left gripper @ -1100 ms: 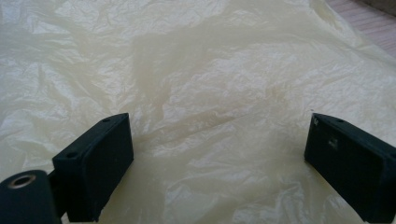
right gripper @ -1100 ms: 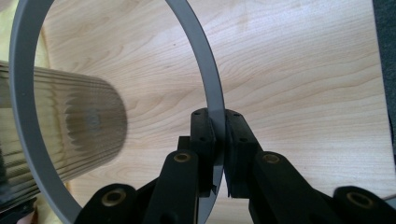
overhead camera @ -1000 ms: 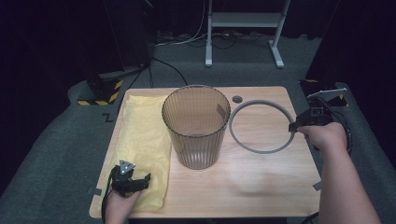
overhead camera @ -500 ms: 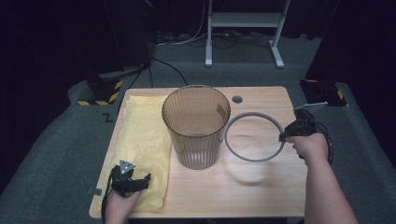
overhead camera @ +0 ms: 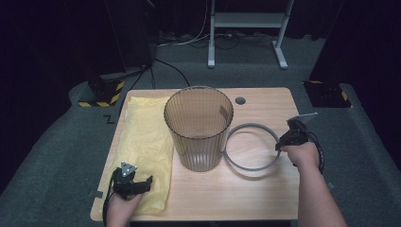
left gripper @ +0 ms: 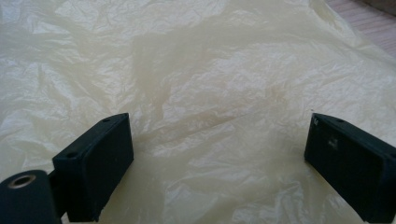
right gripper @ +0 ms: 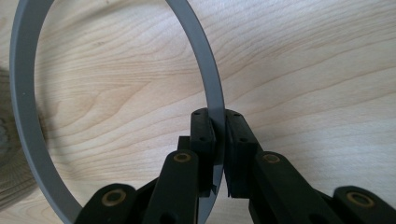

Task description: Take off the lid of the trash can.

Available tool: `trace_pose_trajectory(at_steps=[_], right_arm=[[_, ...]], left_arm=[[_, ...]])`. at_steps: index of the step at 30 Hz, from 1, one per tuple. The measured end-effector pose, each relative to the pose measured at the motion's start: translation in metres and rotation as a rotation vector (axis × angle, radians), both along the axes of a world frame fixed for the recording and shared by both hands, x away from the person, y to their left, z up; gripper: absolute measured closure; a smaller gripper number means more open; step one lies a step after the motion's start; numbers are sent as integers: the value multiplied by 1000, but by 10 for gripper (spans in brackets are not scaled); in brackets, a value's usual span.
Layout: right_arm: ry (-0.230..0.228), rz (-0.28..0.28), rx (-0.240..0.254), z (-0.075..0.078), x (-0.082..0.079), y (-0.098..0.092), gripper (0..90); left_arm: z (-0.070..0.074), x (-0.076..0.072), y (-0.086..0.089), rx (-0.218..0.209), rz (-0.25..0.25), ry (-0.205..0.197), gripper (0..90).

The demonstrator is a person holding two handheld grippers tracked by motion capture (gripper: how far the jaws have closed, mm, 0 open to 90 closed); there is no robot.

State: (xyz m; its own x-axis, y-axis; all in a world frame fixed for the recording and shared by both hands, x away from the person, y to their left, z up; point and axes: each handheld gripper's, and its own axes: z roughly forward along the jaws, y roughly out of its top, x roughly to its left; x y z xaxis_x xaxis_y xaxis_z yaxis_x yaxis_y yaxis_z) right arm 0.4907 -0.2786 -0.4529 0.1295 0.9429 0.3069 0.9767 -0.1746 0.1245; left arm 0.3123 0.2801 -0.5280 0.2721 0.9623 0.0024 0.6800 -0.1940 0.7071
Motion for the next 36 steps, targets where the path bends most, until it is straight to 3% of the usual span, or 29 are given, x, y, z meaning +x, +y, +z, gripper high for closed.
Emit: trace_pose_trajectory(at_steps=[5, 18, 21, 23, 24, 30, 31, 34, 35, 36], right_arm=[[5, -2, -4, -9, 1, 2, 840], [27, 16, -82, -28, 3, 8, 827], [18, 20, -94, -29, 3, 10, 815], [8, 25, -101, -29, 3, 11, 758], [-2, 25, -107, -28, 3, 11, 704], [-74, 58, -184, -24, -5, 15, 617], [-110, 73, -219, -22, -11, 16, 604], [-188, 108, -255, -19, -23, 18, 578], [-188, 108, -255, -19, -23, 18, 578], [-264, 129, -287, -17, -34, 19, 568]], left_arm=[[0, 0, 0, 0, 0, 0, 81], [0, 0, 0, 0, 1, 0, 81], [0, 0, 0, 1, 1, 0, 81], [0, 0, 0, 0, 1, 0, 81], [0, 0, 0, 1, 1, 0, 81], [0, 0, -1, 1, -7, 2, 82], [1, -1, -1, 0, -16, 7, 86], [2, -1, -2, 5, -29, 16, 102], [3, -2, -3, 6, -35, 21, 102], [4, -2, -4, -7, -37, 25, 108]])
